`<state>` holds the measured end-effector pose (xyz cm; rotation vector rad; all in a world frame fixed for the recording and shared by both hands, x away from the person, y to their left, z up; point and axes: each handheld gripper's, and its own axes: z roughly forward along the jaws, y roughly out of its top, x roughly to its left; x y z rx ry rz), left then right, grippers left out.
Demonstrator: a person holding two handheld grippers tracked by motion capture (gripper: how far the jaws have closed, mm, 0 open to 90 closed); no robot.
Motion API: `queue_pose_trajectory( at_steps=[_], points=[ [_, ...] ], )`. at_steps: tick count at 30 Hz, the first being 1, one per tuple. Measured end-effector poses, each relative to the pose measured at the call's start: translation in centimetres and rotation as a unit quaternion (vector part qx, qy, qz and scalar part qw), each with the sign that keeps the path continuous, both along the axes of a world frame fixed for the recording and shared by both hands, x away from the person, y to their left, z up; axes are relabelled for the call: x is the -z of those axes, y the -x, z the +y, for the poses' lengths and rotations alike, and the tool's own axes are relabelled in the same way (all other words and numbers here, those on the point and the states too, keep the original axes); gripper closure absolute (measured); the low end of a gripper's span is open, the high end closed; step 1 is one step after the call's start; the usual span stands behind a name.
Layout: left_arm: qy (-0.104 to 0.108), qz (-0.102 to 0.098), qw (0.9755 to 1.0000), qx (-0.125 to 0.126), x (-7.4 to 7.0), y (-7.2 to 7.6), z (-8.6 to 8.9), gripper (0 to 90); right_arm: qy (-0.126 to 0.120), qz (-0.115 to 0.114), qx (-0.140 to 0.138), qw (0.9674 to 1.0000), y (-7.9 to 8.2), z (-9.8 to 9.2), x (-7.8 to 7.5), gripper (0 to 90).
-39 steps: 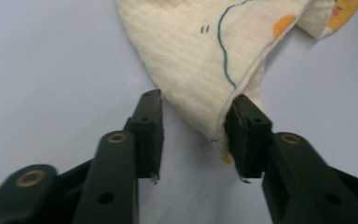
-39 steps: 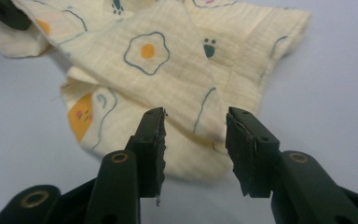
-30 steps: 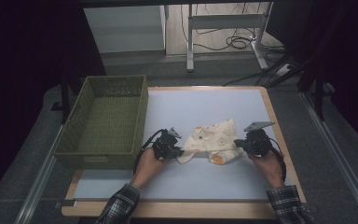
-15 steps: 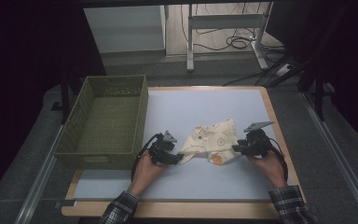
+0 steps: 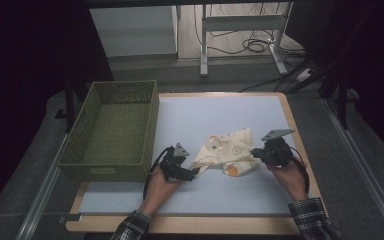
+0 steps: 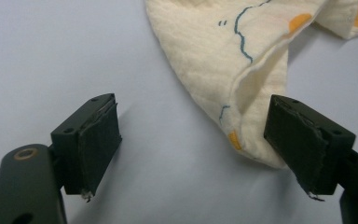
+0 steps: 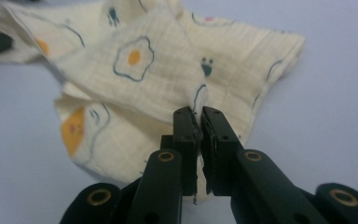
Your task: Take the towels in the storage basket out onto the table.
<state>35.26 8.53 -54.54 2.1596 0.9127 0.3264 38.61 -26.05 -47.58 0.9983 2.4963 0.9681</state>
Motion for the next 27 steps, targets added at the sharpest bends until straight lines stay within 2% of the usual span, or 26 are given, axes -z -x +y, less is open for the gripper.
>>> queue_pose_trajectory(
  at_steps=[1, 5, 9, 15, 21, 25, 27],
  points=[
    [-0.002, 0.000, 1.0000, 0.001, 0.0, 0.0, 0.0, 18.3, -0.006, 0.004, -0.002, 1.0000, -0.1, -0.1, -0.5, 83.5],
    [-0.001, -0.003, 1.0000, -0.001, 0.0, 0.0, 0.0, 18.6, -0.016, -0.005, 0.007, 0.9998, -0.9, 0.0, -2.3, 84.1],
    [-0.002, -0.004, 1.0000, -0.001, 0.0, 0.0, 0.0, 18.5, -0.015, -0.017, 0.003, 0.9997, -2.4, 1.7, -4.2, 84.9],
    [-0.004, -0.004, 1.0000, 0.000, 0.0, 0.1, 0.0, 18.5, 0.007, -0.039, -0.022, 0.9990, -5.5, 6.9, -7.1, 85.0],
    [-0.002, -0.004, 1.0000, -0.001, 0.0, 0.0, 0.0, 18.4, 0.026, -0.053, -0.035, 0.9976, -8.7, 12.1, -8.9, 85.0],
    [-0.002, -0.003, 1.0000, 0.000, 0.0, 0.0, 0.0, 18.4, 0.011, -0.055, -0.036, 0.9978, -11.2, 15.2, -9.5, 84.4],
    [-0.003, -0.003, 1.0000, 0.000, 0.0, 0.0, 0.0, 18.4, 0.007, -0.038, -0.033, 0.9987, -12.4, 16.4, -8.8, 74.5]
  ],
)
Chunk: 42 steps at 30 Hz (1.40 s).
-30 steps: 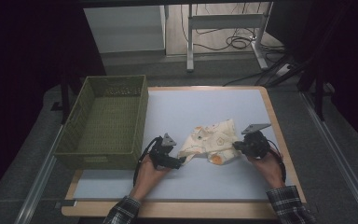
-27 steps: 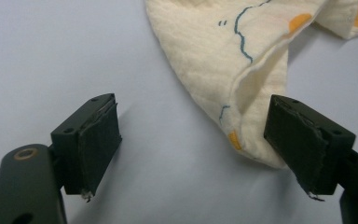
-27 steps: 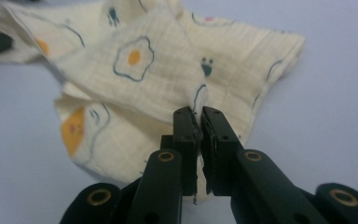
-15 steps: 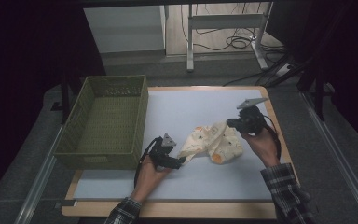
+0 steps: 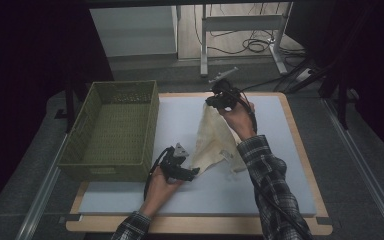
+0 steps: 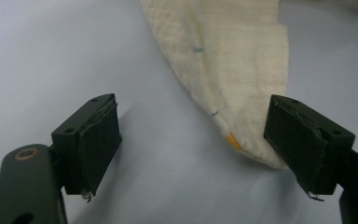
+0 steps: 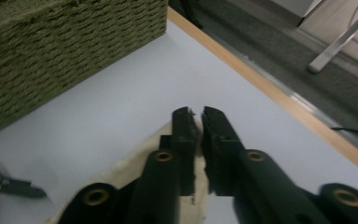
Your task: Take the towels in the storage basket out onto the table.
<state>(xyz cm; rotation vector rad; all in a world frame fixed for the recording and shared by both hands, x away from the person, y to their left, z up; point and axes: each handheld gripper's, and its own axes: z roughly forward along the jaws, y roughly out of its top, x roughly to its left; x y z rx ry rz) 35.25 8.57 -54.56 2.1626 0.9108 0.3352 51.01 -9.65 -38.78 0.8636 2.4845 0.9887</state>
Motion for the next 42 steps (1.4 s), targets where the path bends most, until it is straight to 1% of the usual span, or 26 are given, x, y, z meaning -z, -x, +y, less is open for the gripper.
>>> queue_pose_trajectory(
  at_steps=[1, 2, 3, 4, 6, 9, 11, 13, 14, 17, 19, 21, 23, 26, 28, 30, 32, 33, 34, 35, 36, 37, 38, 39, 40, 42],
  points=[
    [0.000, 0.000, 1.0000, -0.001, 0.0, 0.0, 0.0, 18.4, 0.005, 0.010, 0.004, 0.9999, -0.3, 0.3, 0.3, 73.4],
    [0.000, 0.000, 1.0000, 0.000, 0.0, 0.0, 0.0, 18.4, 0.010, 0.014, 0.005, 0.9998, -0.5, 0.5, 0.6, 72.4],
    [0.000, 0.000, 1.0000, 0.000, 0.0, 0.0, 0.0, 18.4, 0.010, 0.014, 0.001, 0.9999, -0.4, 0.4, 0.9, 70.1],
    [0.000, 0.000, 1.0000, 0.000, 0.0, 0.0, 0.0, 18.4, 0.008, 0.016, -0.001, 0.9998, -0.2, 0.2, 1.0, 69.2],
    [0.000, 0.000, 1.0000, 0.000, 0.0, 0.0, 0.0, 18.4, 0.005, 0.022, -0.003, 0.9997, 0.6, -0.8, 1.4, 67.2],
    [-0.002, 0.000, 1.0000, 0.001, 0.0, 0.0, 0.0, 18.4, -0.008, 0.033, -0.014, 0.9993, 2.8, -3.2, 2.3, 66.6],
    [0.000, 0.000, 1.0000, 0.000, 0.0, 0.0, 0.0, 18.4, -0.007, 0.035, -0.019, 0.9992, 4.6, -4.9, 3.1, 66.5],
    [0.000, 0.000, 1.0000, 0.000, 0.0, 0.0, 0.0, 18.4, -0.015, 0.040, -0.020, 0.9989, 6.3, -6.7, 3.9, 66.2],
    [0.000, 0.000, 1.0000, 0.000, 0.0, 0.0, 0.0, 18.4, -0.017, 0.042, -0.015, 0.9989, 7.4, -7.9, 4.4, 66.1],
    [0.000, 0.000, 1.0000, -0.001, 0.0, 0.0, 0.0, 18.4, -0.026, 0.052, -0.007, 0.9983, 9.4, -10.1, 5.4, 65.8],
    [0.002, 0.000, 1.0000, -0.002, 0.0, 0.0, 0.0, 18.4, -0.030, 0.061, 0.000, 0.9977, 11.2, -11.8, 6.4, 65.7],
    [0.000, 0.001, 1.0000, -0.001, 0.0, 0.0, 0.0, 18.4, -0.037, 0.071, 0.000, 0.9968, 13.0, -12.9, 7.5, 66.1],
    [0.002, 0.001, 1.0000, -0.002, 0.0, 0.0, -0.1, 18.4, -0.043, 0.078, -0.006, 0.9960, 14.2, -13.4, 8.3, 66.2],
    [0.001, 0.001, 1.0000, -0.001, 0.0, 0.0, 0.0, 18.4, -0.054, 0.093, -0.016, 0.9940, 15.8, -13.4, 9.7, 66.2],
    [0.001, 0.000, 1.0000, -0.001, 0.0, 0.0, 0.0, 18.4, -0.054, 0.095, -0.023, 0.9937, 16.3, -12.8, 10.5, 63.6],
    [0.001, 0.000, 1.0000, -0.001, 0.0, 0.0, 0.0, 18.4, -0.048, 0.090, -0.024, 0.9945, 16.3, -12.1, 11.1, 59.0],
    [0.001, 0.000, 1.0000, -0.001, 0.0, 0.0, 0.0, 18.4, -0.028, 0.087, -0.023, 0.9955, 15.9, -11.2, 11.8, 58.3],
    [0.001, 0.000, 1.0000, -0.001, 0.0, 0.0, 0.0, 18.4, -0.011, 0.081, -0.019, 0.9965, 15.7, -10.7, 12.1, 58.5],
    [0.001, 0.000, 1.0000, -0.001, 0.0, 0.0, 0.0, 18.4, 0.014, 0.070, -0.012, 0.9974, 15.6, -10.3, 12.5, 61.5],
    [0.001, 0.000, 1.0000, -0.001, 0.0, 0.0, 0.0, 18.4, 0.033, 0.057, -0.009, 0.9978, 15.6, -10.0, 12.8, 67.6],
    [0.001, 0.000, 1.0000, -0.001, 0.0, 0.0, 0.0, 18.4, 0.034, 0.043, -0.016, 0.9984, 15.6, -9.8, 12.9, 75.6],
    [0.001, 0.000, 1.0000, -0.001, 0.0, 0.0, 0.0, 18.4, 0.034, 0.042, -0.014, 0.9985, 15.6, -9.8, 12.9, 82.8],
    [0.002, 0.000, 1.0000, -0.002, 0.0, 0.0, -0.1, 18.4, 0.041, 0.042, -0.010, 0.9982, 15.5, -9.7, 12.8, 84.7],
    [0.002, 0.000, 1.0000, -0.002, 0.0, 0.0, -0.1, 18.4, 0.047, 0.047, -0.014, 0.9977, 15.4, -9.7, 12.5, 85.3],
    [0.002, 0.000, 1.0000, -0.002, 0.0, 0.0, -0.1, 18.4, 0.046, 0.051, -0.016, 0.9975, 15.3, -9.9, 12.1, 85.4],
    [0.002, 0.000, 1.0000, -0.003, 0.0, 0.0, -0.1, 18.4, 0.033, 0.048, -0.010, 0.9983, 14.9, -10.4, 10.8, 85.4]
  ],
)
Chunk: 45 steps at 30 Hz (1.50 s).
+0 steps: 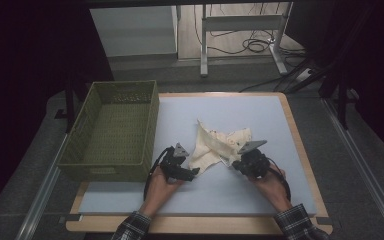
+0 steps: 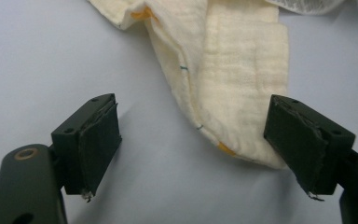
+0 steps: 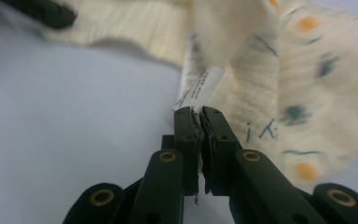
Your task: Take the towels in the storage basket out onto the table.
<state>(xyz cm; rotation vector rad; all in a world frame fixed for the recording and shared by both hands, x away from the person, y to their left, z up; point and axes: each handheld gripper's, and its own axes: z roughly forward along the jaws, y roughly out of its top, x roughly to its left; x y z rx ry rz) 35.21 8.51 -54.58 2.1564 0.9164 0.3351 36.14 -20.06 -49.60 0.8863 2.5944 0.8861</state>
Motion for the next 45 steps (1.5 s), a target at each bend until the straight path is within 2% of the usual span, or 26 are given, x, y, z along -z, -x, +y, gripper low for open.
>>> queue_pose_trajectory(
  at_steps=[4, 7, 12, 14, 15, 17, 19, 20, 22, 25, 27, 30, 31, 33, 35, 36, 37, 39, 41, 43, 45],
  points=[
    [-0.001, 0.000, 1.0000, 0.001, 0.0, 0.0, 0.0, 18.3, -0.024, -0.025, 0.027, 0.9990, -2.1, -1.9, -3.8, 85.3],
    [-0.001, 0.000, 1.0000, 0.001, 0.0, 0.0, 0.0, 18.4, -0.036, -0.039, 0.057, 0.9970, -5.0, -3.5, -6.6, 85.3],
    [-0.002, 0.001, 1.0000, 0.002, 0.0, 0.0, 0.0, 18.3, -0.040, -0.058, 0.094, 0.9930, -9.8, -4.4, -10.1, 85.3],
    [-0.002, 0.001, 1.0000, 0.002, 0.0, 0.0, 0.0, 18.3, -0.045, -0.064, 0.109, 0.9909, -11.5, -4.4, -11.2, 85.1],
    [-0.002, 0.002, 1.0000, 0.002, 0.0, 0.0, 0.0, 18.3, -0.047, -0.070, 0.119, 0.9893, -13.0, -4.4, -11.9, 83.8],
    [-0.002, 0.001, 1.0000, 0.002, 0.0, 0.0, 0.0, 18.4, -0.044, -0.081, 0.141, 0.9857, -14.4, -4.5, -12.5, 79.0],
    [-0.002, 0.001, 1.0000, 0.002, 0.0, 0.0, 0.0, 18.3, -0.059, -0.078, 0.157, 0.9828, -15.2, -4.8, -13.0, 75.3],
    [-0.002, 0.001, 1.0000, 0.002, 0.0, 0.0, 0.1, 18.4, -0.071, -0.075, 0.156, 0.9823, -15.2, -5.0, -13.1, 74.8],
    [-0.002, 0.001, 1.0000, 0.002, 0.0, 0.0, 0.0, 18.4, -0.080, -0.065, 0.142, 0.9845, -14.6, -5.1, -12.7, 74.0],
    [-0.002, 0.001, 1.0000, 0.002, 0.0, 0.0, 0.0, 18.4, -0.081, -0.045, 0.116, 0.9888, -12.7, -5.5, -11.1, 74.0],
    [-0.002, 0.001, 1.0000, 0.002, 0.0, 0.0, 0.0, 18.3, -0.081, -0.019, 0.098, 0.9917, -11.3, -5.8, -9.5, 74.0],
    [-0.002, 0.001, 1.0000, 0.002, 0.0, 0.0, 0.0, 18.4, -0.067, 0.004, 0.078, 0.9947, -9.2, -6.0, -6.8, 73.3],
    [-0.002, 0.001, 1.0000, 0.002, 0.0, 0.0, 0.0, 18.3, -0.058, 0.013, 0.073, 0.9955, -8.5, -6.1, -5.5, 69.5],
    [-0.002, 0.001, 1.0000, 0.002, 0.0, 0.0, 0.0, 18.3, -0.037, 0.019, 0.077, 0.9962, -7.9, -6.3, -3.3, 60.5],
    [-0.002, 0.001, 1.0000, 0.002, 0.0, 0.0, 0.0, 18.4, -0.027, 0.023, 0.083, 0.9959, -7.9, -6.6, -1.4, 52.2],
    [-0.002, 0.001, 1.0000, 0.002, 0.0, 0.0, 0.0, 18.3, -0.027, 0.023, 0.083, 0.9959, -7.9, -6.6, -1.4, 52.2],
    [0.000, 0.001, 1.0000, 0.000, 0.0, 0.0, 0.0, 18.3, -0.017, 0.023, 0.098, 0.9947, -8.4, -6.8, 0.3, 55.4],
    [-0.001, 0.001, 1.0000, 0.001, 0.0, 0.0, 0.0, 18.3, -0.006, 0.016, 0.104, 0.9945, -8.8, -6.8, 0.9, 74.4],
    [0.000, 0.001, 1.0000, 0.000, 0.0, 0.0, 0.0, 18.3, -0.007, 0.017, 0.099, 0.9950, -9.3, -6.8, 1.0, 85.5],
    [-0.002, 0.001, 1.0000, 0.002, 0.0, 0.0, 0.0, 18.4, -0.003, 0.003, 0.102, 0.9948, -9.9, -6.6, 0.2, 86.4],
    [-0.002, 0.001, 1.0000, 0.002, 0.0, 0.0, 0.0, 18.4, -0.011, -0.014, 0.107, 0.9941, -10.7, -6.4, -1.4, 86.4]
  ],
)
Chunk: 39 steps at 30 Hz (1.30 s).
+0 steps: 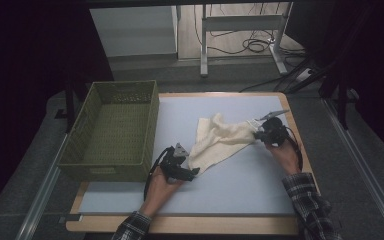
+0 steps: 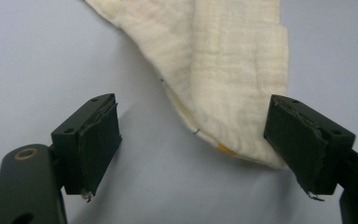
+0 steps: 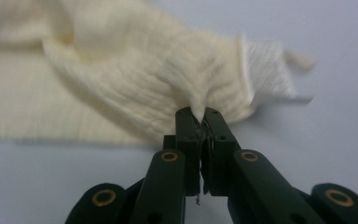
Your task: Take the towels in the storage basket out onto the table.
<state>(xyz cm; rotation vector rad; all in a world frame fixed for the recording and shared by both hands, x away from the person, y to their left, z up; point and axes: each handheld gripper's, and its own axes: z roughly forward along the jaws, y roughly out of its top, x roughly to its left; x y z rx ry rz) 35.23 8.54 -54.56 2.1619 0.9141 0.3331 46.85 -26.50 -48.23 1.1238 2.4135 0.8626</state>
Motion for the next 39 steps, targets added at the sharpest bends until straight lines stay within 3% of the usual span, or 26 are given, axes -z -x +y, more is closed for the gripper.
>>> queue_pose_trajectory(
  at_steps=[3, 4, 5, 8, 20, 28, 31, 36, 39],
  points=[
    [0.000, 0.000, 1.0000, 0.000, 0.0, 0.0, 0.0, 18.3, -0.018, -0.034, 0.018, 0.9991, -1.5, 0.3, -2.4, 85.4],
    [0.000, 0.000, 1.0000, 0.000, 0.0, 0.0, 0.0, 18.3, -0.022, -0.038, 0.023, 0.9988, -2.2, 0.5, -2.7, 79.9],
    [0.000, 0.000, 1.0000, 0.000, 0.0, 0.0, 0.0, 18.3, -0.022, -0.030, 0.034, 0.9988, -2.9, 0.6, -2.8, 72.6],
    [0.000, 0.000, 1.0000, 0.000, 0.0, 0.0, 0.0, 18.4, -0.024, -0.017, 0.035, 0.9990, -3.4, 1.0, -2.6, 70.3],
    [0.000, -0.001, 1.0000, 0.000, 0.0, 0.0, 0.0, 18.4, -0.050, 0.033, 0.007, 0.9981, 3.1, -1.3, 0.1, 67.9],
    [0.000, -0.001, 1.0000, 0.000, 0.0, 0.0, 0.0, 18.4, -0.069, 0.071, -0.028, 0.9947, 5.1, -1.3, 2.3, 78.1],
    [0.000, -0.001, 1.0000, -0.001, 0.0, 0.0, 0.0, 18.4, -0.058, 0.071, -0.036, 0.9951, 4.5, -0.5, 2.9, 78.9],
    [0.000, -0.001, 1.0000, 0.000, 0.0, 0.0, 0.0, 18.4, -0.060, 0.040, -0.009, 0.9973, 1.6, -0.1, 1.3, 76.3],
    [0.001, 0.000, 1.0000, -0.001, 0.0, 0.0, 0.0, 18.4, -0.058, 0.039, 0.003, 0.9975, -0.1, 0.2, 1.0, 72.8]
  ],
)
